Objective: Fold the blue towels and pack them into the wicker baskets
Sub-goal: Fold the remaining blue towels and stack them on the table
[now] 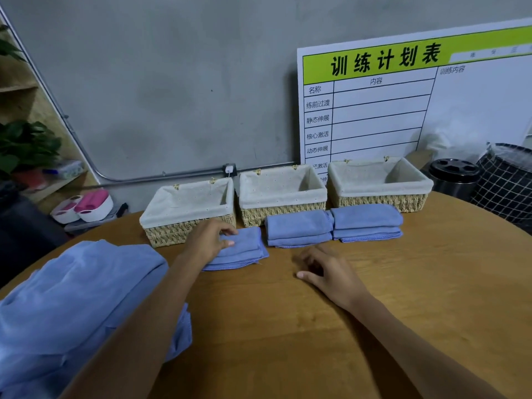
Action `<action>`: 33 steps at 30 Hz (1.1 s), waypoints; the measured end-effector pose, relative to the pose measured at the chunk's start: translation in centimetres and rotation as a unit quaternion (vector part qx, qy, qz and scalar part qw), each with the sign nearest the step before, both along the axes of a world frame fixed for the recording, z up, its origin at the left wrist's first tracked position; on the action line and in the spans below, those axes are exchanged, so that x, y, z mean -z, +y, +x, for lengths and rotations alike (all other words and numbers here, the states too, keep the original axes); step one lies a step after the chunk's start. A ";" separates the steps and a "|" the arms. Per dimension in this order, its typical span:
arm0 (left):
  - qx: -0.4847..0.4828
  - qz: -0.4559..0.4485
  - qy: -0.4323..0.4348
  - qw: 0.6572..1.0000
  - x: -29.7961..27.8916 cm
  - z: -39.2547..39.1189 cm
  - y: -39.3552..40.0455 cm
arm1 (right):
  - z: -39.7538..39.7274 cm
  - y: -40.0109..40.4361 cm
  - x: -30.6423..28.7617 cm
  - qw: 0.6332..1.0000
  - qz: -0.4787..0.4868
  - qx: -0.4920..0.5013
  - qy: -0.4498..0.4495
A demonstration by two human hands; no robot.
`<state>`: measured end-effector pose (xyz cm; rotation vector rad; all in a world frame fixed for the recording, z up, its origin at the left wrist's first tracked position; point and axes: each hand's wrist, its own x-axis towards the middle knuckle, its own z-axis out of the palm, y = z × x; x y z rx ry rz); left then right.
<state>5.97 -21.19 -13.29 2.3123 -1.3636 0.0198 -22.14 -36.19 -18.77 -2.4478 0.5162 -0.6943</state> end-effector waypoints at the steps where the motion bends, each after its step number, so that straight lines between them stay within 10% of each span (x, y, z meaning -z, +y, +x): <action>1: -0.004 0.001 -0.011 1.000 0.1 0.0 -0.3 | 0.0 -0.1 0.1 1.000 -0.003 0.000 -0.002; 33: 0.049 -0.048 -0.041 0.997 -0.7 -3.7 4.7 | -0.6 1.0 -1.8 0.999 0.050 0.012 0.017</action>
